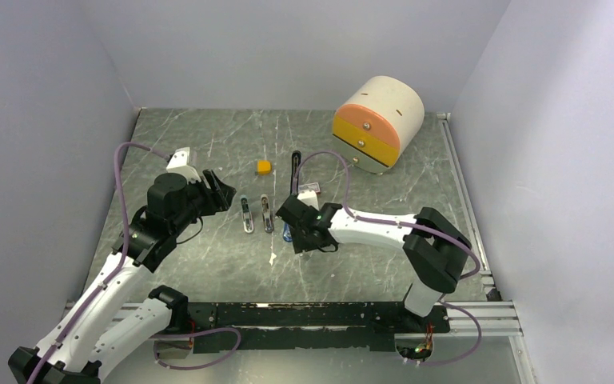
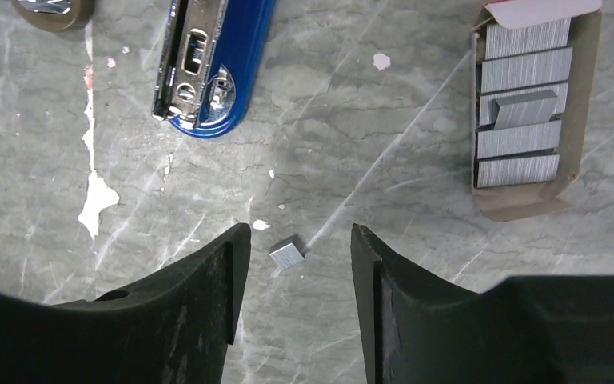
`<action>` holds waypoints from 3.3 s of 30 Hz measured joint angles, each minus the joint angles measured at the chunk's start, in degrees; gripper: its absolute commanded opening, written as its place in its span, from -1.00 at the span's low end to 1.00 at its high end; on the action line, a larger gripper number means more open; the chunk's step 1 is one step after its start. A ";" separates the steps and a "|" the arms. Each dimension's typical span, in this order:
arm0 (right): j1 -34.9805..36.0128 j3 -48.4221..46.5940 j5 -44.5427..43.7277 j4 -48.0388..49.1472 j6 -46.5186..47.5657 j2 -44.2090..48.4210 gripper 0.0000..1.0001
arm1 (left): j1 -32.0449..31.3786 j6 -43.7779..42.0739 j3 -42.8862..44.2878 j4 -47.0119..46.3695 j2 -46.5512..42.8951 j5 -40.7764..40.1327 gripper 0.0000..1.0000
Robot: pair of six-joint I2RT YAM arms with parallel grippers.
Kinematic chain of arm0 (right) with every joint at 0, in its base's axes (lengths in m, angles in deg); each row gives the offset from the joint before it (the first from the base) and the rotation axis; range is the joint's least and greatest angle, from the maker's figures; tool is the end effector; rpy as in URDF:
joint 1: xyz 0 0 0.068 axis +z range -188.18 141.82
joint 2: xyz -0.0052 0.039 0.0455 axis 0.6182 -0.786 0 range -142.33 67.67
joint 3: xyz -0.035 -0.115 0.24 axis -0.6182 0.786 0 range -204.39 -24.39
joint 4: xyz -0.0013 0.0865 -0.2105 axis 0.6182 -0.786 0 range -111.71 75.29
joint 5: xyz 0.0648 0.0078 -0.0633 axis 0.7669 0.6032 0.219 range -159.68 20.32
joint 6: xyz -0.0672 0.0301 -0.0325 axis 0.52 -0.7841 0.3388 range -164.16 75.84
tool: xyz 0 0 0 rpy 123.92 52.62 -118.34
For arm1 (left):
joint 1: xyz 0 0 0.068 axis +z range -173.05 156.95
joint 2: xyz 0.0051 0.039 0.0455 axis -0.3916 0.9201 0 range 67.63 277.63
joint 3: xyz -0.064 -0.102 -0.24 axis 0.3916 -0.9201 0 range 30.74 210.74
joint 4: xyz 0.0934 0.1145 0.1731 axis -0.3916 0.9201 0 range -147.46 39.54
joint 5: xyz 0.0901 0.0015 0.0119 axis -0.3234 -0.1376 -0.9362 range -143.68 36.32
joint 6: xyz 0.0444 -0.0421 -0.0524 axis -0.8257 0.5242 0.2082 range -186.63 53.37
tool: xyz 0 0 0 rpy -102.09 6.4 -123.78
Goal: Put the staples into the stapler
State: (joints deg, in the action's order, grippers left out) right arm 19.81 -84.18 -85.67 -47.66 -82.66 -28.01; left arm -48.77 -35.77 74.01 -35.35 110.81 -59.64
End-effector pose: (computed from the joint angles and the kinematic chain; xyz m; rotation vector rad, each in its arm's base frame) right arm 0.1756 0.2447 0.1668 -0.3856 2.6609 0.1230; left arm 0.1580 -0.0681 0.2977 -0.1591 1.9870 -0.5452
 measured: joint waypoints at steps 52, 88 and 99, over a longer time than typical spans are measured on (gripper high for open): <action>1.31 2.60 4.20 -0.83 -0.96 -1.84 -0.33 | 0.00 0.02 -0.70 0.00 0.11 0.02 0.25; 1.22 2.56 2.23 1.07 -1.25 -0.94 -0.61 | 0.00 0.02 -0.70 0.04 -0.20 -0.07 0.25; 1.99 -7.30 -3.19 4.44 -3.06 -0.96 -0.61 | 0.00 0.74 -0.66 3.87 -4.76 -6.12 0.24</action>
State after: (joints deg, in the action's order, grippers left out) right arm 21.80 -91.48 -88.86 -43.22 -85.72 -28.97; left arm -48.77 -35.03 73.35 -31.49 106.04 -65.76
